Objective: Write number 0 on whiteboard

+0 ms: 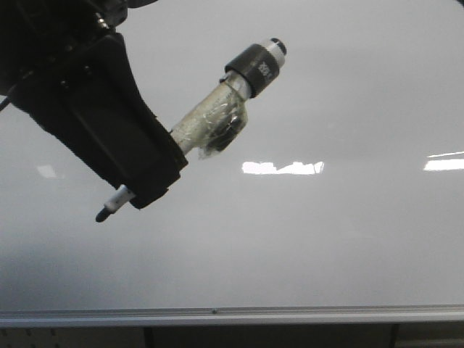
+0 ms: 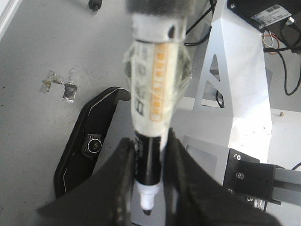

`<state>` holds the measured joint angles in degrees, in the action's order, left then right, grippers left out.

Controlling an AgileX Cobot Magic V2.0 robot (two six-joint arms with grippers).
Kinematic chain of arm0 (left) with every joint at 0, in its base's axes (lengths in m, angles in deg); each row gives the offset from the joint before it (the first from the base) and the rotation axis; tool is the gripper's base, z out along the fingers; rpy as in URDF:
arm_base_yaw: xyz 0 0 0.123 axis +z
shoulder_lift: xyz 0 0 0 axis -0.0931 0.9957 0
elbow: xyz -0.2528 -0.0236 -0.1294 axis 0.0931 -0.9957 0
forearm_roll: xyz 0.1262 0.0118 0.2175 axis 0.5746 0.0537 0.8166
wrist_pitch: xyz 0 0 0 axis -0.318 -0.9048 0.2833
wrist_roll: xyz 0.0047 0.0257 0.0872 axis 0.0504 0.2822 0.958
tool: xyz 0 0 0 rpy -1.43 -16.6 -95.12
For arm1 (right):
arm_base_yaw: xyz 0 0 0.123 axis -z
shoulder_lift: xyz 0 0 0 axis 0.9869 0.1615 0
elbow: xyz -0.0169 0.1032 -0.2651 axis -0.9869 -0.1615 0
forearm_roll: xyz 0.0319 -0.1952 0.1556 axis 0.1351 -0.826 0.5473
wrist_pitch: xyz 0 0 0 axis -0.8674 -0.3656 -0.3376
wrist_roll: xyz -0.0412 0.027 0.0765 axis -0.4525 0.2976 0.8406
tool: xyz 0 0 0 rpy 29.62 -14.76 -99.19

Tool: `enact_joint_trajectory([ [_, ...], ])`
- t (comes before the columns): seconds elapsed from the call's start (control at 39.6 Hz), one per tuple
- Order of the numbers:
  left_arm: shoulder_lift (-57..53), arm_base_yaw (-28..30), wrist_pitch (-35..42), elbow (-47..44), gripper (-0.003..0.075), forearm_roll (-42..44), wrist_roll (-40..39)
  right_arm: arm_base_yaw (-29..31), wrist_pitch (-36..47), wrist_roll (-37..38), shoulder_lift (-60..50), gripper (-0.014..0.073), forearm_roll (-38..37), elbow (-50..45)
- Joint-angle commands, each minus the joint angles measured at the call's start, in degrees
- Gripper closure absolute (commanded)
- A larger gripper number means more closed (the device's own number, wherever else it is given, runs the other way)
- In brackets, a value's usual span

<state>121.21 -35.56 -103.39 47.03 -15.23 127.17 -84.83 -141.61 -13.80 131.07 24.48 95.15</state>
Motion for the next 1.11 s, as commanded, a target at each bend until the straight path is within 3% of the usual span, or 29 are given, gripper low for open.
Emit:
enact_joint_trajectory([
  [0.0,-2.4,-0.4,-3.3,1.7,0.0739,-3.9,0.2,-0.1,-2.4,-6.9,4.8,-0.0015,10.8,3.1],
  [0.18,-2.4,-0.4,-3.3,1.7,0.0739,-3.9,0.2,-0.4,-6.0,-12.9,13.4,-0.0041,19.1,6.9],
  [0.53,-2.4,-0.4,-3.3,1.7,0.0739,-3.9,0.2,-12.1,-7.1,-13.3,25.9,-0.0041,18.9,15.0],
  [0.78,-2.4,-0.4,-3.3,1.7,0.0739,-3.9,0.2,-15.3,-7.3,-13.3,29.9,-0.003,18.0,15.4],
  [0.88,-2.4,-0.4,-3.3,1.7,0.0739,-3.9,0.2,-15.4,-7.3,-13.3,30.1,0.0054,18.0,15.4],
  [1.09,-2.4,-0.4,-3.3,1.7,0.0739,-3.9,0.2,-15.4,-8.7,-13.3,30.1,0.0358,18.0,15.4],
])
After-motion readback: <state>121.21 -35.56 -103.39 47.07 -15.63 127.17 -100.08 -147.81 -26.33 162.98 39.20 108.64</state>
